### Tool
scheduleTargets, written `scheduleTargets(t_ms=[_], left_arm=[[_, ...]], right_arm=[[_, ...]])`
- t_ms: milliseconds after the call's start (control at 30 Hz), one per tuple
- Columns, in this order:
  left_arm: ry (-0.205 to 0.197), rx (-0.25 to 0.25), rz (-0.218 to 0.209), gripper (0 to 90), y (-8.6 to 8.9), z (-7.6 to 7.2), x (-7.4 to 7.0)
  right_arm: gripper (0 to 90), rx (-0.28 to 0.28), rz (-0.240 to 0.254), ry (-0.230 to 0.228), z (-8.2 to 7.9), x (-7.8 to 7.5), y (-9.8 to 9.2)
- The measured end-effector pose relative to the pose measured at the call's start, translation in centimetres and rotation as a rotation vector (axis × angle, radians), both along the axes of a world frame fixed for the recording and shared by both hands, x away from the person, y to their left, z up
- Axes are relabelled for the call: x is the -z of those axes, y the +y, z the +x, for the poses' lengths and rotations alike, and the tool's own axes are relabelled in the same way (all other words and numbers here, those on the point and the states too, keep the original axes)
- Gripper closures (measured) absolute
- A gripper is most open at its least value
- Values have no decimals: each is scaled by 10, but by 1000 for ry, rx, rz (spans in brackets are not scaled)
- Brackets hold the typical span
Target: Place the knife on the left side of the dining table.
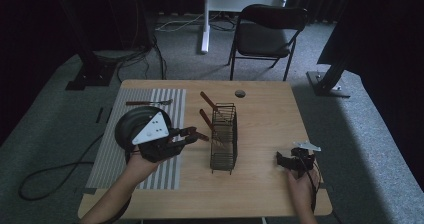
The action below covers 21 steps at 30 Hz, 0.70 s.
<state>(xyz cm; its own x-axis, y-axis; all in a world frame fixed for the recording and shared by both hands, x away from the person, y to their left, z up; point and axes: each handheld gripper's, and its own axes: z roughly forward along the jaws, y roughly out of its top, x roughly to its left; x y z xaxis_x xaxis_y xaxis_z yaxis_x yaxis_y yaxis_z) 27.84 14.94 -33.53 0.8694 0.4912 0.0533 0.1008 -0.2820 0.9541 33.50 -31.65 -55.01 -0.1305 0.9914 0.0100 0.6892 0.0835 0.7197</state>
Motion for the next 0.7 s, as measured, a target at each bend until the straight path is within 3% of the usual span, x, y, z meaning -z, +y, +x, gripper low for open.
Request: scheduleTargets(t_ms=[333, 533, 700], left_arm=[[-34, -52, -26, 755, 41, -9, -17], [-34, -101, -18, 755, 67, -14, -14], [-2, -125, -22, 754, 83, -14, -5]], right_arm=[[113, 0, 0, 0, 0, 0, 0], [113, 0, 0, 0, 0, 0, 0], [113, 0, 0, 0, 0, 0, 0]])
